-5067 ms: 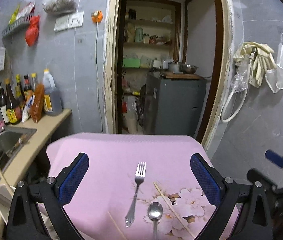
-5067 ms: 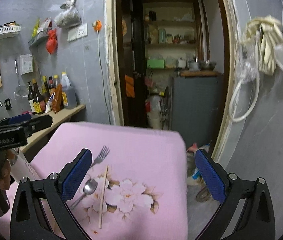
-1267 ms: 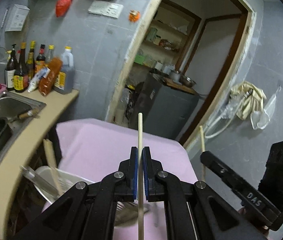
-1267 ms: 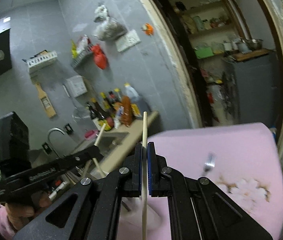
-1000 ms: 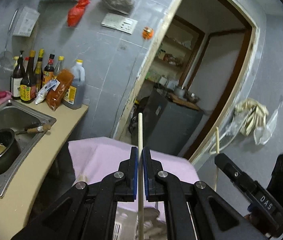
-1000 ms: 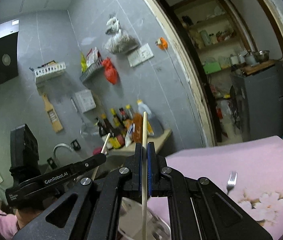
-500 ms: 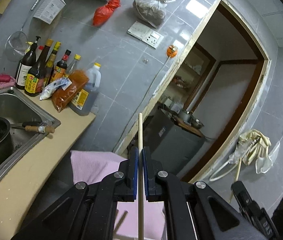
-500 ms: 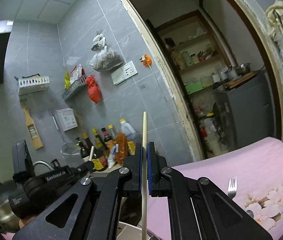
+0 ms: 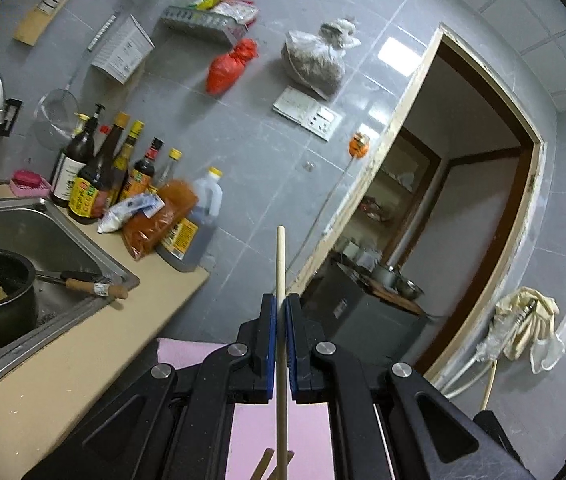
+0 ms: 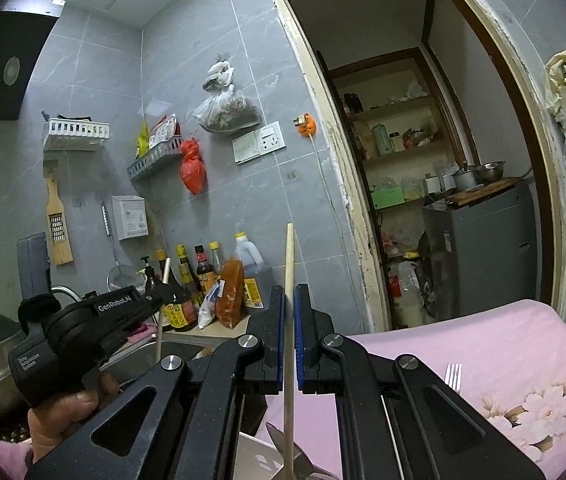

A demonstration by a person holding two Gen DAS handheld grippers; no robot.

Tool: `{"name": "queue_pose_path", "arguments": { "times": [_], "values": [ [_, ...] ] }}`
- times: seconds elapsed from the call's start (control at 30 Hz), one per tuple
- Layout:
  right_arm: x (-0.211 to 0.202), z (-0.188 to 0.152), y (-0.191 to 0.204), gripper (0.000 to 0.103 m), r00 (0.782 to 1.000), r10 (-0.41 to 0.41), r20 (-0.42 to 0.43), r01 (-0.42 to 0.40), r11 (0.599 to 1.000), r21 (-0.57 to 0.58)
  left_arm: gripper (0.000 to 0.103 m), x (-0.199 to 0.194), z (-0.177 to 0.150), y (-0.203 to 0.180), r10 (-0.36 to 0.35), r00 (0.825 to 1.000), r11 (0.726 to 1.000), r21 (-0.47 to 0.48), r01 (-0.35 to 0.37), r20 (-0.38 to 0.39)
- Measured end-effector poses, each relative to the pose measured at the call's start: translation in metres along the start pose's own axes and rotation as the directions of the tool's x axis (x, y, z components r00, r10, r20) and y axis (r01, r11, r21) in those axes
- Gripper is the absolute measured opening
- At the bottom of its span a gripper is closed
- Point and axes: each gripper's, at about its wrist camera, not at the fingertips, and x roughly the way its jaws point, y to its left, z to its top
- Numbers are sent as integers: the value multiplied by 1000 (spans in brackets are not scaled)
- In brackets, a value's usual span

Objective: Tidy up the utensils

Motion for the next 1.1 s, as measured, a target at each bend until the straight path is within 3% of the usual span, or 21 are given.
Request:
{"name": "queue_pose_path", "arguments": {
  "times": [0.17, 0.5, 0.77, 1.1],
  "values": [
    [-3, -6, 1, 4, 1000, -3, 11, 3, 1000, -16, 5, -20, -11, -7, 28, 994, 999, 24, -30, 108],
    [-6, -13, 0, 4, 998, 34, 54, -35, 999, 10, 5, -35, -26, -5, 54, 977, 997, 36, -63, 208],
    [-11, -16, -7, 4, 992, 36, 117, -43, 997, 60, 5, -46, -38, -16, 37, 966, 993, 101, -65, 254],
    [-6, -29, -4, 4, 991, 14, 130, -23, 997, 70, 5, -49, -44, -2, 56, 962, 997, 40, -69, 268]
  ]
}}
